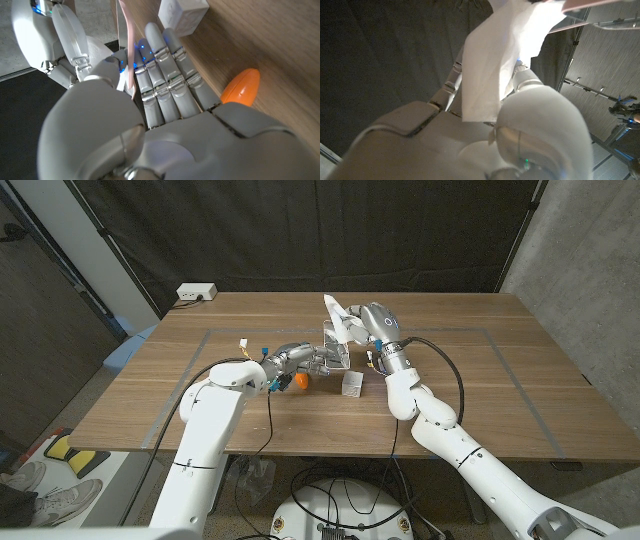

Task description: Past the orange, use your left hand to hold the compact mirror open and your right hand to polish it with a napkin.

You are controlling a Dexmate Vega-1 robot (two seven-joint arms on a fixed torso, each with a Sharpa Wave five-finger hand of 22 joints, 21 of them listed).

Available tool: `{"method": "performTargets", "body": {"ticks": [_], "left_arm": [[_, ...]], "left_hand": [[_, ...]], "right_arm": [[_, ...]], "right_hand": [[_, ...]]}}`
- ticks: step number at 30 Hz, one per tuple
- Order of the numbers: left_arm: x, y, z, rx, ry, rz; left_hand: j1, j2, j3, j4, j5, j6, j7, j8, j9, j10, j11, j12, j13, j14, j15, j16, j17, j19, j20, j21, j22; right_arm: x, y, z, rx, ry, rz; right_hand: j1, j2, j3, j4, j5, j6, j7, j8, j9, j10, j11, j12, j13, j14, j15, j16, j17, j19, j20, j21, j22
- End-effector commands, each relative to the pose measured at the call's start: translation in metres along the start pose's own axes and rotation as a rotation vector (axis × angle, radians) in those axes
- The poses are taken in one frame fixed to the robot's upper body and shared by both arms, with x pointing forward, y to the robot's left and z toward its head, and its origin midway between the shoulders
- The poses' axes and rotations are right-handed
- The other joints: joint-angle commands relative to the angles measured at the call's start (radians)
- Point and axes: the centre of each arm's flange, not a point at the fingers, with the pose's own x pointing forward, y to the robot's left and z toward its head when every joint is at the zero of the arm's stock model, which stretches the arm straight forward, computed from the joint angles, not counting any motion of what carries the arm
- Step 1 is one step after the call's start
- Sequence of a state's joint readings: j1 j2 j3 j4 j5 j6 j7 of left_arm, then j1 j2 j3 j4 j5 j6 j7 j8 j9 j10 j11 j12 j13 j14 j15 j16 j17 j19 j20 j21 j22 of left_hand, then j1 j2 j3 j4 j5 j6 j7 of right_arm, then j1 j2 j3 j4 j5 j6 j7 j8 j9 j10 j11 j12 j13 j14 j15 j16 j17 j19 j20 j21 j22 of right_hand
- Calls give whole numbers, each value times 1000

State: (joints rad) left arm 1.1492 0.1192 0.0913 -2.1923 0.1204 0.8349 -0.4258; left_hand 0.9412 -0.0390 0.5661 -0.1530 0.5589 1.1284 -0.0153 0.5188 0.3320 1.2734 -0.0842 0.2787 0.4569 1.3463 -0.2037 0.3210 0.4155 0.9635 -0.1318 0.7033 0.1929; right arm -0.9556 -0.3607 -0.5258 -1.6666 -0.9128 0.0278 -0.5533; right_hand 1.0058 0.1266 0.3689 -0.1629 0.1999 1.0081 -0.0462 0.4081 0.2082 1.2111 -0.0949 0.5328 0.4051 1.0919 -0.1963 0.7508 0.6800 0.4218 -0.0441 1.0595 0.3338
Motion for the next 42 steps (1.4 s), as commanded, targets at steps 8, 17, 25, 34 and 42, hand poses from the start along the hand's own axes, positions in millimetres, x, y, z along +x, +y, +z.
{"method": "performTargets", "body": {"ticks": [8, 17, 25, 34, 42], "left_arm": [[-12, -10, 7, 31, -13, -51], [-17, -10, 8, 28, -36, -39], [-18, -9, 8, 27, -41, -18], [-14, -11, 9, 27, -39, -22], [-12, -15, 10, 26, -29, -38]], "left_hand": [[0, 2, 121, 52, 10, 40, 32, 30, 4, 35, -35, -4, 4, -3, -14, 7, 5, -6, -3, 12, 3], [-1, 0, 122, 52, 11, 41, 33, 30, 3, 35, -35, -4, 8, -3, -13, 7, 8, -8, -2, 19, 2], [-3, 0, 124, 52, 12, 41, 31, 32, 2, 37, -35, -5, 9, -3, -13, 6, 11, -11, -3, 25, 2], [-4, -1, 126, 52, 14, 40, 34, 32, 1, 38, -34, -7, 9, -2, -14, 6, 13, -14, -3, 32, 2], [-5, -2, 128, 53, 14, 38, 32, 33, 2, 36, -35, -9, 11, -3, -13, 6, 16, -15, -3, 38, 1]], "right_arm": [[-4, 14, 8, -136, -65, 91], [-9, 15, 7, -151, -69, 116], [-26, -5, 2, -171, -86, 107], [-49, -44, 4, -176, -104, 86], [-53, -49, 14, -153, -135, 91]], "right_hand": [[22, -14, -20, -2, 2, 68, -47, -13, 0, 24, 6, 24, 30, -25, -33, 46, 65, -19, -82, 31, 1], [38, -16, -27, -3, 3, 87, -45, -25, -6, 28, 10, 35, 48, -42, -35, 61, 90, -27, -80, 51, 0], [49, -18, -28, -3, -1, 105, -38, -37, -13, 34, 15, 45, 64, -49, -35, 65, 98, -31, -77, 68, -4], [53, -22, -32, 0, -8, 116, -38, -55, -17, 31, 19, 51, 80, -56, -35, 66, 101, -40, -78, 85, -11], [56, -23, -37, 3, -12, 121, -38, -69, -16, 30, 18, 52, 86, -56, -35, 68, 101, -47, -78, 100, -18]]}}
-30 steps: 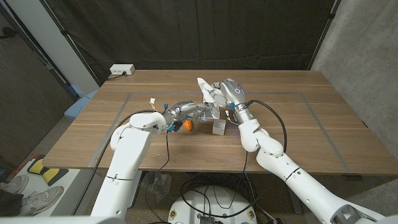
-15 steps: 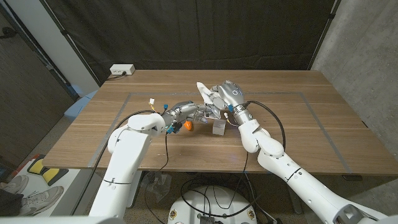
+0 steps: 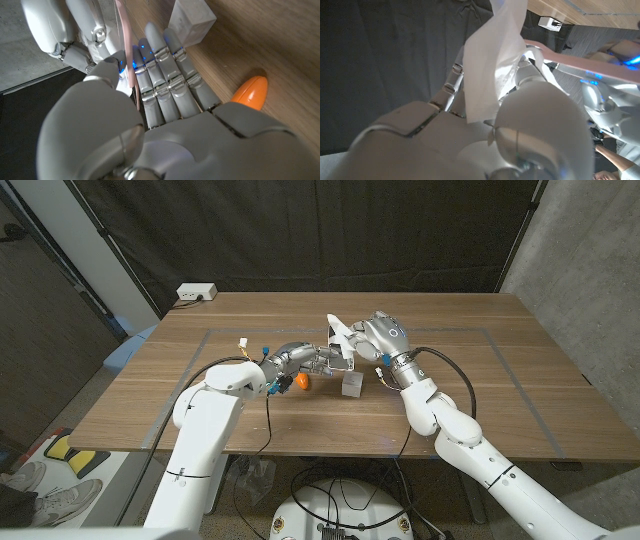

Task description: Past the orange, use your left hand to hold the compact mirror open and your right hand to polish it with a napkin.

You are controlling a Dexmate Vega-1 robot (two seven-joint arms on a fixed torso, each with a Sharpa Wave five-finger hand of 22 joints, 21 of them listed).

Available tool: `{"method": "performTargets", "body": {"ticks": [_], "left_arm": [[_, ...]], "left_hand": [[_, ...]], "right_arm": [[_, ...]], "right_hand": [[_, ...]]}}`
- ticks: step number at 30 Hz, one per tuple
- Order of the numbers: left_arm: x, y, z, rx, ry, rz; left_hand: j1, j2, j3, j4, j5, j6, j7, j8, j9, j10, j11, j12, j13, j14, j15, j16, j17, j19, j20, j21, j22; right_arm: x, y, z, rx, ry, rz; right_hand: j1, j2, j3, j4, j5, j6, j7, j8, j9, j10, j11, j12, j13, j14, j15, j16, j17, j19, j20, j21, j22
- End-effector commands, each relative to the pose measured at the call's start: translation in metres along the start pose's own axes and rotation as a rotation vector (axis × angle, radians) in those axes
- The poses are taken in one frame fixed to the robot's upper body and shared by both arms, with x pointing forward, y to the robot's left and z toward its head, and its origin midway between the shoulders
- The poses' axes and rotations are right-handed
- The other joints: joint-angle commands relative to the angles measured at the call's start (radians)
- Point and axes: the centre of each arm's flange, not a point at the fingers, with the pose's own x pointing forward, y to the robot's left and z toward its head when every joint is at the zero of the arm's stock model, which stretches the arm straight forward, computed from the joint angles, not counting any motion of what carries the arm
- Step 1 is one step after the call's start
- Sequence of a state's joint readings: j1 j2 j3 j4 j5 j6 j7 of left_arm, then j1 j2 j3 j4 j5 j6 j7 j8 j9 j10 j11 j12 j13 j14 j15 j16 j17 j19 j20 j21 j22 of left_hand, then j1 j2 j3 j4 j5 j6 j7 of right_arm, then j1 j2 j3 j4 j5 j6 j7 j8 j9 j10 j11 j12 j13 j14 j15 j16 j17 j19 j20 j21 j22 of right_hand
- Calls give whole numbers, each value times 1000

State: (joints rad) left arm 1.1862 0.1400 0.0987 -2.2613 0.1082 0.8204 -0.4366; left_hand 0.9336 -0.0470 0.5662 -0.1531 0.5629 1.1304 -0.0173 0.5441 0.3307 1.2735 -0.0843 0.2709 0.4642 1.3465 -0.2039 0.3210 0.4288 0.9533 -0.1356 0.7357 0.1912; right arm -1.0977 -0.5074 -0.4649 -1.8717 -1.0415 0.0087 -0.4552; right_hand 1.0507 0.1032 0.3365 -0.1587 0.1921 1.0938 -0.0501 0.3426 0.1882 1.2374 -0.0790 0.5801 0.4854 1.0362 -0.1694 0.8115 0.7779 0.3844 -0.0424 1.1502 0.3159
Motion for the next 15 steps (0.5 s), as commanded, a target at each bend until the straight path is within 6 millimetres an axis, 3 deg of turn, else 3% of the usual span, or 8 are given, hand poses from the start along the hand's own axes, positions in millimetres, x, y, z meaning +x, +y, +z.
{"method": "performTargets", "body": {"ticks": [1, 15], "left_arm": [[4, -5, 1, -1, 12, -14], [2, -5, 1, 17, 28, -25]], "left_hand": [[2, 6, 127, 53, 10, 35, 33, 8, 4, 36, -35, -1, 4, -2, -13, 6, 3, -6, 1, 6, 3], [1, 5, 131, 53, 12, 35, 34, 10, 3, 36, -32, -4, 5, -1, -14, 6, 6, -9, 0, 17, 2]], "right_arm": [[-12, -19, 9, 13, -41, -4], [-3, -10, 16, 4, -74, -4]], "right_hand": [[12, 0, -5, -2, -4, 36, -34, -5, 4, 4, 1, 3, 3, -2, -62, 6, 1, -10, -80, 10, 0], [16, 2, -19, 3, -5, 43, -40, -25, 9, 0, -4, -1, 5, -3, -62, 9, -4, -22, -83, 34, -13]]}}
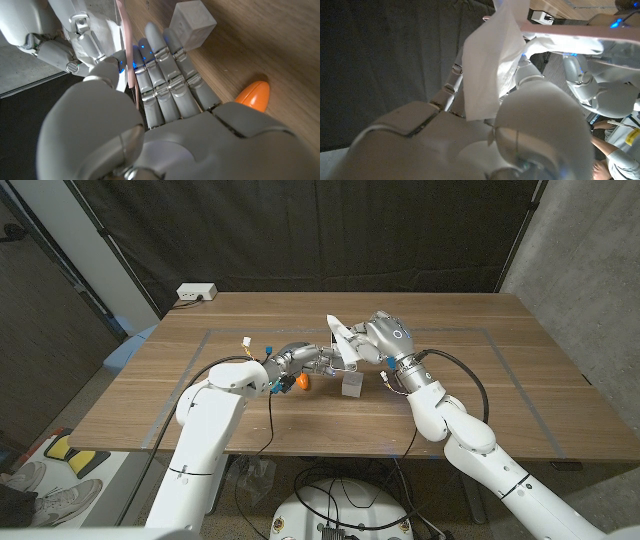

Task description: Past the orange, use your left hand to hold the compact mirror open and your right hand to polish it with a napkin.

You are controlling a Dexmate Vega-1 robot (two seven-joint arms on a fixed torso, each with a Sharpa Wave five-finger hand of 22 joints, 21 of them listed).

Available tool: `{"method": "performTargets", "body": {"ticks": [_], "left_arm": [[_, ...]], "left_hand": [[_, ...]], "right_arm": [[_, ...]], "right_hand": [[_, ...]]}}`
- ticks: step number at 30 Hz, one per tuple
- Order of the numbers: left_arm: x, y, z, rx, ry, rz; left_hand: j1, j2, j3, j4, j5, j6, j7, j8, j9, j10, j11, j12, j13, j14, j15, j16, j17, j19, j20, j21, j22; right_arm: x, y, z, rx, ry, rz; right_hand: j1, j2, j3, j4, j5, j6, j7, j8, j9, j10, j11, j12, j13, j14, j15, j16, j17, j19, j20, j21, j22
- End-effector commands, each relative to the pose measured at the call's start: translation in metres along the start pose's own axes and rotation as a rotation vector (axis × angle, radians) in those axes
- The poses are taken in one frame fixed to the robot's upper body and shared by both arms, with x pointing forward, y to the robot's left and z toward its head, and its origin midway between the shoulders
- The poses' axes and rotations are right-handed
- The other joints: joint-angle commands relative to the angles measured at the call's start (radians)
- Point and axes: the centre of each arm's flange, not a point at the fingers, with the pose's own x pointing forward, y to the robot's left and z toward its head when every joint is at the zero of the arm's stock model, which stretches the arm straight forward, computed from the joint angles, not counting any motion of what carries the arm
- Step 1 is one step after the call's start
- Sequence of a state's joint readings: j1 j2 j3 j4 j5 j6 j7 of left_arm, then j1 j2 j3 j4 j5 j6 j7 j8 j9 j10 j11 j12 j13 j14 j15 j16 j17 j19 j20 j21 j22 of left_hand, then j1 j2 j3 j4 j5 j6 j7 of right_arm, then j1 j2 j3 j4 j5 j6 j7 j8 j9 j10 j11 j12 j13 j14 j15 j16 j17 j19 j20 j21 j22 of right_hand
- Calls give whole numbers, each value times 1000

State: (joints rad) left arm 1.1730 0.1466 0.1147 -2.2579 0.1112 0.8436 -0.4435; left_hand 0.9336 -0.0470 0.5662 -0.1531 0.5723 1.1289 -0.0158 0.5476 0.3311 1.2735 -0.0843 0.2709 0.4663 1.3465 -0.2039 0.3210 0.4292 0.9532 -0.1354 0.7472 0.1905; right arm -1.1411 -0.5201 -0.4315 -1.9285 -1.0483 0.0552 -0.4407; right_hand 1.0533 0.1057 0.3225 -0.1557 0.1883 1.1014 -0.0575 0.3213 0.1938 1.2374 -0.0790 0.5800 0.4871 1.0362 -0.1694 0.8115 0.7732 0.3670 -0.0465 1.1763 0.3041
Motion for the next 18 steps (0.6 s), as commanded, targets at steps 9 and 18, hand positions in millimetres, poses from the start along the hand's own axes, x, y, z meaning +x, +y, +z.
{"method": "performTargets", "body": {"ticks": [9, 18], "left_arm": [[-6, 3, 1, 28, -7, -4], [-8, 8, 1, 47, -21, -1]], "left_hand": [[0, 5, 134, 53, 3, 36, 34, 8, 3, 36, -31, -5, 5, -4, -14, 5, 9, -12, -1, 13, 2], [0, 5, 136, 53, 3, 32, 33, 9, 3, 34, -38, -6, 9, -8, -14, 3, 13, -21, -5, 20, 2]], "right_arm": [[13, 9, 7, -19, -43, 25], [22, 22, 7, -31, -55, 58]], "right_hand": [[17, -2, -12, 0, 0, 45, -31, -14, 4, 2, -8, -2, 3, -5, -62, 11, 1, -10, -80, 21, -10], [20, -6, -19, -1, 1, 53, -33, -27, 2, 5, -3, -3, 3, -4, -62, 13, 1, -15, -81, 33, -20]]}}
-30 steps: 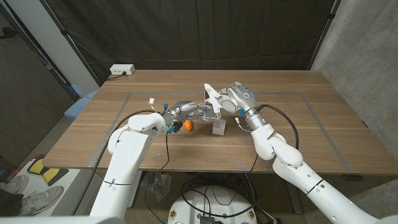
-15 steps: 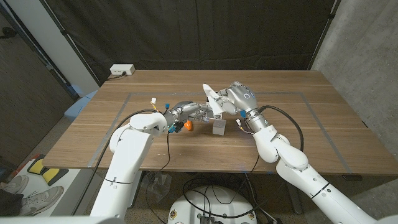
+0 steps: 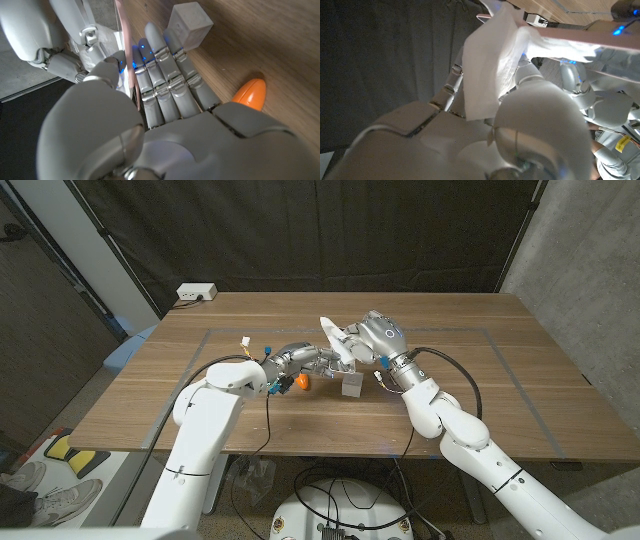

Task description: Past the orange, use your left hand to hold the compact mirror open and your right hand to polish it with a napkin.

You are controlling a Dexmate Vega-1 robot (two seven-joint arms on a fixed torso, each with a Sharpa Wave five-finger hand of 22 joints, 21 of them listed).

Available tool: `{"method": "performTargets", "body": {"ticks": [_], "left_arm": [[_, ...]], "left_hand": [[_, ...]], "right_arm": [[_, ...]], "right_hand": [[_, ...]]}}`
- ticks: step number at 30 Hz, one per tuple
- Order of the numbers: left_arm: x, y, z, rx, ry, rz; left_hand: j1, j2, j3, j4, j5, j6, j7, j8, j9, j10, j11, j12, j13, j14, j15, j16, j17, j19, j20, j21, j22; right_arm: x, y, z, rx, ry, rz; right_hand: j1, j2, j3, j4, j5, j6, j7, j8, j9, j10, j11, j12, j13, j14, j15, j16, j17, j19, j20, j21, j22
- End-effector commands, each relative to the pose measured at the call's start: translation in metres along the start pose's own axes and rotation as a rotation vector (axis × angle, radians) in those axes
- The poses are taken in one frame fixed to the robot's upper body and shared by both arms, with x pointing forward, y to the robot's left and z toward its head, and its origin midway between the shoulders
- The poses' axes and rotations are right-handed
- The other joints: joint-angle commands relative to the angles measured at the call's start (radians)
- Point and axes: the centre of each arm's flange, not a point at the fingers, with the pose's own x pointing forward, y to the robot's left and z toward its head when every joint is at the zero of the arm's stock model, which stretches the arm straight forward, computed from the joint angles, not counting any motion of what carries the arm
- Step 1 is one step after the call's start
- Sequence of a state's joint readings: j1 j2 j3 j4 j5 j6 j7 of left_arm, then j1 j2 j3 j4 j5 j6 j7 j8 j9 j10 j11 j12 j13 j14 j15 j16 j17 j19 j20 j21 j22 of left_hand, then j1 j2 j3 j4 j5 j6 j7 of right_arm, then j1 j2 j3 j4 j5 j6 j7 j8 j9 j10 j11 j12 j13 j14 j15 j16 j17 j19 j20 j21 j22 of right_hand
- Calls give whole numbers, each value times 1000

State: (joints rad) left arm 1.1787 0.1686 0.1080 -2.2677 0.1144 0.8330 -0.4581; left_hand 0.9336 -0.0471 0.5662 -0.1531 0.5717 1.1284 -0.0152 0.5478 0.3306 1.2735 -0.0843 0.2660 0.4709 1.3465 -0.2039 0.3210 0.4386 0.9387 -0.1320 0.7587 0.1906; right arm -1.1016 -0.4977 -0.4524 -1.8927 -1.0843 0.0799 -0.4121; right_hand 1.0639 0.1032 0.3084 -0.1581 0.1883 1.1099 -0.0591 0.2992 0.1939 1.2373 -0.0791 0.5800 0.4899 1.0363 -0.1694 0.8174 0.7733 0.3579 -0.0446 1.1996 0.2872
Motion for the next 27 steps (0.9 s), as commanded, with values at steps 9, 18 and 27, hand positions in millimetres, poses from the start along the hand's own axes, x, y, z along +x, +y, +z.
{"method": "performTargets", "body": {"ticks": [9, 18, 27], "left_arm": [[-9, 7, 2, 31, -36, 13], [-13, 6, 1, 31, -46, 18], [-16, 5, 0, 21, -50, 35]], "left_hand": [[-1, 6, 137, 54, 3, 34, 31, 9, 2, 34, -35, -1, 7, -11, -14, 2, 6, -12, -10, 13, 1], [0, 5, 139, 53, 3, 31, 29, 10, 4, 33, -37, -2, 10, -11, -15, 2, 9, -15, -11, 19, 1], [-1, 4, 139, 53, 3, 33, 30, 11, 1, 30, -37, -2, 13, -12, -15, 2, 12, -18, -11, 25, 1]], "right_arm": [[26, 25, -6, -74, -31, 52], [44, 33, -16, -149, -42, 40], [48, 23, -16, -146, -41, -7]], "right_hand": [[17, -5, -11, 1, 2, 57, -29, -22, 3, 8, -7, -3, 1, -4, -62, 7, -3, -11, -83, 25, -19], [20, -9, -16, 1, 3, 64, -31, -32, 2, 11, -8, -3, 1, 0, -62, 10, -1, -14, -86, 33, -29], [21, -9, -21, 4, 4, 69, -32, -43, 3, 12, -13, -4, 2, 0, -62, 10, -3, -16, -88, 42, -40]]}}
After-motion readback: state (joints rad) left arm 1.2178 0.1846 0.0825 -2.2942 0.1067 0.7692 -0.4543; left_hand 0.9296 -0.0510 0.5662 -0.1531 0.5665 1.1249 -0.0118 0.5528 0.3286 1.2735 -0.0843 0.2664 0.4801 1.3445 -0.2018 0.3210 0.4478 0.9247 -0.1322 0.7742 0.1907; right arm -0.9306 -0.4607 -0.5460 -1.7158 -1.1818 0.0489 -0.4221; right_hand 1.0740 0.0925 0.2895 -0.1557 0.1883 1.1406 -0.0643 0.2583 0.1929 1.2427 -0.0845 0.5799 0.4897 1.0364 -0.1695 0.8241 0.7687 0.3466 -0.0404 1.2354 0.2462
